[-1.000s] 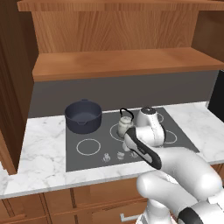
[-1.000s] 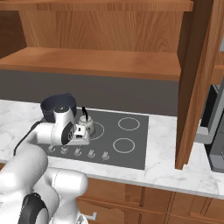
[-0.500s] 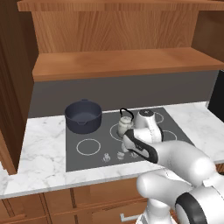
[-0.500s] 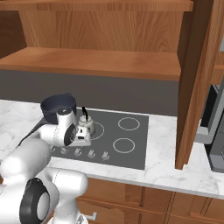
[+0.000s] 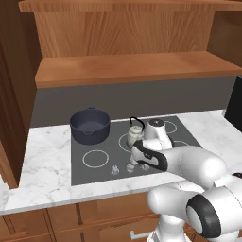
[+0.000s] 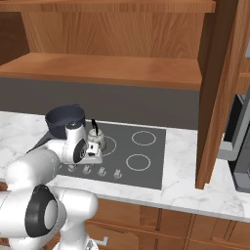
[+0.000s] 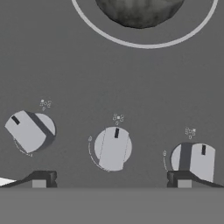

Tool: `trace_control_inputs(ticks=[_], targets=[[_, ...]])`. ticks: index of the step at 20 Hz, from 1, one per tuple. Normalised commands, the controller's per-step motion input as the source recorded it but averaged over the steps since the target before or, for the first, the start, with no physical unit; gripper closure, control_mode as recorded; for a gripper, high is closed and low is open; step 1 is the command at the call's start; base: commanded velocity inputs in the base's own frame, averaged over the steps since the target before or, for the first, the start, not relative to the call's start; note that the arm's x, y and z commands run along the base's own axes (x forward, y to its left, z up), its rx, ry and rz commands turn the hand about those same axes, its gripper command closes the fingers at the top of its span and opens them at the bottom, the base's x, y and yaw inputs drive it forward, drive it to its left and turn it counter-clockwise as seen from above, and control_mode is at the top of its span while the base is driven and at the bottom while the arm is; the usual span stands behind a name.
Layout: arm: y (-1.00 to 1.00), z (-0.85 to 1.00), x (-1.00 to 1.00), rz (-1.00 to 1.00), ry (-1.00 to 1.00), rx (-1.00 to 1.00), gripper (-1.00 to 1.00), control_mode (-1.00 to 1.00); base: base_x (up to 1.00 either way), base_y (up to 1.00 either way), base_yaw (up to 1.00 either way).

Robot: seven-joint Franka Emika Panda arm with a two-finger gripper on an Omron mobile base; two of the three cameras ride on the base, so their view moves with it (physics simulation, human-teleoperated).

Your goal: Pick the kettle from the cabinet and place it on a stove burner. Then pick the pot from the counter and place it on another stove burner. Finally, turn both burners on.

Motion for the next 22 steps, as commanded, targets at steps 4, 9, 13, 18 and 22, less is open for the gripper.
trace_control_inputs(ticks=[4,9,13,18,22], targets=[[0.00,-0.15,0.06,0.00,0.00,0.00,-1.00,-1.00,0.00,0.00,0.00],[-0.01,-0.13,0.00,0.00,0.00,0.00,-1.00,-1.00,0.00,0.00,0.00],[0.00,-0.14,0.00,0.00,0.00,0.00,-1.00,-1.00,0.00,0.00,0.00],[0.00,-0.13,0.00,0.00,0.00,0.00,-1.00,-1.00,0.00,0.00,0.00],[0.00,-0.14,0.00,0.00,0.00,0.00,-1.00,-1.00,0.00,0.00,0.00]])
